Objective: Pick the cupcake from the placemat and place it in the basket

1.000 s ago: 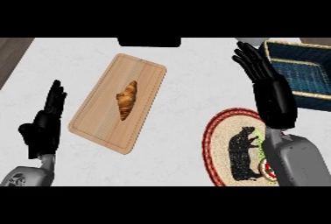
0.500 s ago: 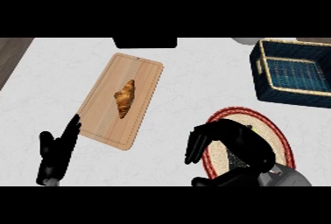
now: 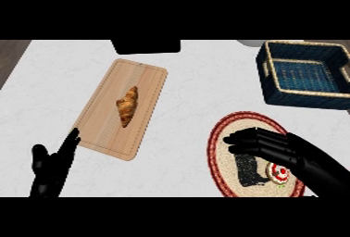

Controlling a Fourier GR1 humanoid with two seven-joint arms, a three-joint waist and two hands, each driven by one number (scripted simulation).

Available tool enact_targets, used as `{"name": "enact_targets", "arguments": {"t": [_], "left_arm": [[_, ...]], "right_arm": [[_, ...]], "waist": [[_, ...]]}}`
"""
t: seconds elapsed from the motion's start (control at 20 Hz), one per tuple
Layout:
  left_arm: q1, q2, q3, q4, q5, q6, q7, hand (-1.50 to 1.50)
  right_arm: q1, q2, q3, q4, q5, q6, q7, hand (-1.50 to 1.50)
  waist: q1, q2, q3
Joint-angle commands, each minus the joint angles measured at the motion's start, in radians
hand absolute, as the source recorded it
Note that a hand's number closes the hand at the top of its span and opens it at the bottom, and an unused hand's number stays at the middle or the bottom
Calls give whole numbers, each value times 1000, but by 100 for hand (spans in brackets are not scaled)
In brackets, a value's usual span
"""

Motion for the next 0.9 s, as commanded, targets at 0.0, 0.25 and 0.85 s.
{"name": "enact_targets", "arguments": {"t": [0.0, 0.25, 0.85], "left_arm": [[42, 3, 1, 40, 22, -23, 33, 0], [66, -4, -17, 18, 5, -26, 29, 0], [31, -32, -16, 52, -11, -43, 33, 0]], "right_arm": [[-36, -176, -151, -115, 62, 32, 92, -150], [-102, -388, -379, -126, -95, 217, 120, -150], [-115, -733, -586, 13, -234, 672, 40, -150]], "waist": [[-3, 7, -11], [13, 11, -9], [27, 17, -8]]}}
